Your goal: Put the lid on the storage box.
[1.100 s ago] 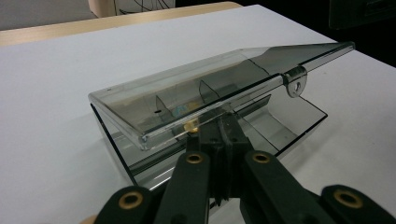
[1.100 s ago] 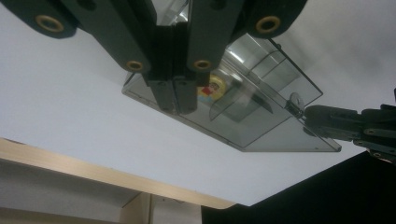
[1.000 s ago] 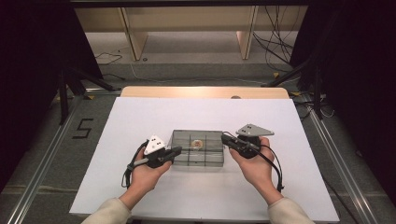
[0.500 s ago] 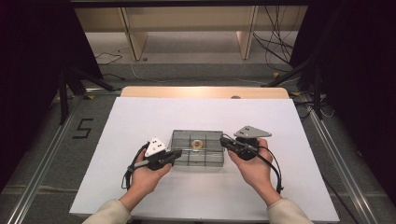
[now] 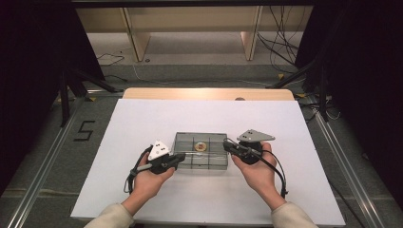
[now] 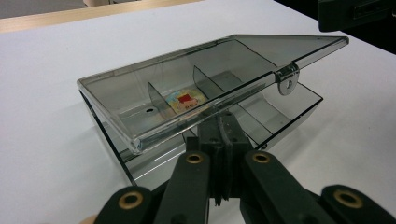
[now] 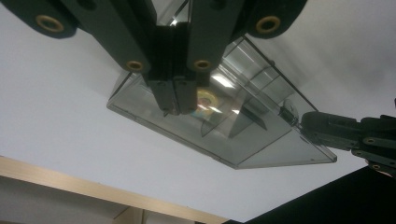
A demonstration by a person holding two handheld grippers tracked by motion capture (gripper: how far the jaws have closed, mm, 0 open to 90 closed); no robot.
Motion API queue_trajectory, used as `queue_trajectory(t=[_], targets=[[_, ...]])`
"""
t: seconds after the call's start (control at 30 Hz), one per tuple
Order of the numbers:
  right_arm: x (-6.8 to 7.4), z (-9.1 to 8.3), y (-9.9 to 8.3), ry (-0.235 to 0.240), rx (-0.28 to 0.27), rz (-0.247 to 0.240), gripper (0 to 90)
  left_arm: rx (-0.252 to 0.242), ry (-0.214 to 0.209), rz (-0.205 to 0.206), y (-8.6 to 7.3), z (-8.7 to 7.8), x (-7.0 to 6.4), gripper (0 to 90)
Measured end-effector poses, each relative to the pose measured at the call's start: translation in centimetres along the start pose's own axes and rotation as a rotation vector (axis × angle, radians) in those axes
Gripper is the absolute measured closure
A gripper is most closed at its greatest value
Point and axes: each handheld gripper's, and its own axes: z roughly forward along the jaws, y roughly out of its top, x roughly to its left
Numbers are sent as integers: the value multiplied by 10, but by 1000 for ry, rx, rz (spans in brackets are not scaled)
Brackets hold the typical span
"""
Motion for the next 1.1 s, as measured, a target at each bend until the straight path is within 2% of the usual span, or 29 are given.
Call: queue_trajectory(t=[1.0, 1.1], targets=[[5, 3, -6, 10, 27, -12, 900, 25, -16, 1, -4, 0, -4, 898], [3, 1, -6, -1, 15, -10, 889, 27, -15, 1, -5, 0, -4, 899]])
